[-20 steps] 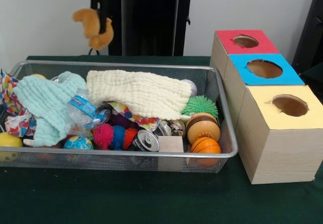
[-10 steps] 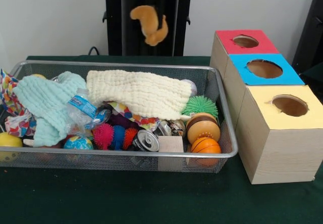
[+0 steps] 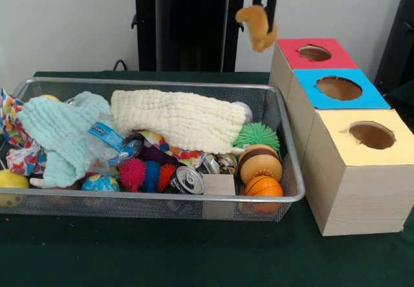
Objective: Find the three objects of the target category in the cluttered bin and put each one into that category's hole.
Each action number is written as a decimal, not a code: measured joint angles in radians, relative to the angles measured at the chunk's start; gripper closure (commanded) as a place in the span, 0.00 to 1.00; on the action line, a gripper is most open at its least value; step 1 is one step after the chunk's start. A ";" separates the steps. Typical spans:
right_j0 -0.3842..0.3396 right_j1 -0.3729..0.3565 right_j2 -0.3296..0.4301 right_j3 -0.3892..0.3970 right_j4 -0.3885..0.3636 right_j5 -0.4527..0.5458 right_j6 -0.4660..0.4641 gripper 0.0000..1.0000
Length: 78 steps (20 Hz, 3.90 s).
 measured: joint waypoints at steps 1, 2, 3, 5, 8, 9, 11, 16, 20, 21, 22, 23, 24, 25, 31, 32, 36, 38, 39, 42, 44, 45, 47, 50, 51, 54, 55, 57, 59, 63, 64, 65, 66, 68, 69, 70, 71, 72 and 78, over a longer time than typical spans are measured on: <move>0.032 0.006 -0.020 0.005 0.018 -0.010 0.016 1.00; 0.045 0.009 -0.028 0.007 0.025 -0.014 0.024 1.00; 0.060 0.013 -0.036 0.008 0.033 -0.021 0.033 1.00; 0.096 0.022 -0.055 0.010 0.055 -0.037 0.056 1.00; 0.153 0.042 -0.084 0.019 0.107 -0.054 0.099 1.00; 0.179 0.052 -0.097 0.030 0.136 -0.061 0.121 1.00; 0.199 0.060 -0.108 0.038 0.158 -0.062 0.136 1.00; 0.273 0.100 -0.162 0.050 0.203 -0.066 0.178 1.00; 0.358 0.155 -0.218 0.051 0.243 -0.075 0.217 1.00; 0.371 0.163 -0.225 0.051 0.250 -0.079 0.222 1.00; 0.377 0.168 -0.228 0.051 0.254 -0.080 0.225 1.00; 0.390 0.177 -0.235 0.052 0.265 -0.085 0.231 1.00; 0.410 0.191 -0.243 0.053 0.280 -0.097 0.240 1.00; 0.418 0.197 -0.246 0.054 0.287 -0.104 0.243 1.00; 0.459 0.231 -0.261 0.069 0.351 -0.182 0.246 1.00; 0.465 0.234 -0.264 0.071 0.358 -0.193 0.246 1.00; 0.496 0.245 -0.277 0.090 0.400 -0.232 0.246 1.00; 0.519 0.251 -0.287 0.109 0.427 -0.256 0.246 1.00; 0.523 0.252 -0.290 0.113 0.434 -0.261 0.246 1.00; 0.539 0.253 -0.301 0.124 0.462 -0.279 0.246 1.00; 0.560 0.255 -0.316 0.128 0.487 -0.282 0.246 1.00; 0.565 0.255 -0.319 0.129 0.492 -0.282 0.246 1.00; 0.576 0.256 -0.326 0.130 0.501 -0.282 0.246 1.00; 0.590 0.255 -0.332 0.133 0.515 -0.282 0.246 1.00; 0.595 0.255 -0.333 0.137 0.523 -0.282 0.246 1.00; 0.601 0.255 -0.334 0.150 0.535 -0.282 0.246 1.00; 0.602 0.255 -0.334 0.155 0.538 -0.282 0.246 1.00; 0.605 0.250 -0.335 0.177 0.548 -0.282 0.246 1.00; 0.609 0.245 -0.336 0.192 0.557 -0.282 0.246 1.00; 0.613 0.233 -0.336 0.212 0.565 -0.282 0.246 1.00; 0.614 0.228 -0.336 0.222 0.568 -0.282 0.246 1.00; 0.616 0.225 -0.336 0.229 0.569 -0.282 0.246 1.00; 0.619 0.222 -0.337 0.238 0.570 -0.282 0.246 1.00; 0.627 0.217 -0.338 0.252 0.572 -0.282 0.246 1.00; 0.636 0.215 -0.341 0.261 0.573 -0.282 0.246 1.00; 0.638 0.214 -0.341 0.263 0.574 -0.282 0.246 1.00; 0.646 0.213 -0.344 0.268 0.576 -0.282 0.246 1.00; 0.654 0.212 -0.346 0.273 0.578 -0.282 0.246 1.00; 0.686 0.204 -0.350 0.301 0.592 -0.283 0.246 1.00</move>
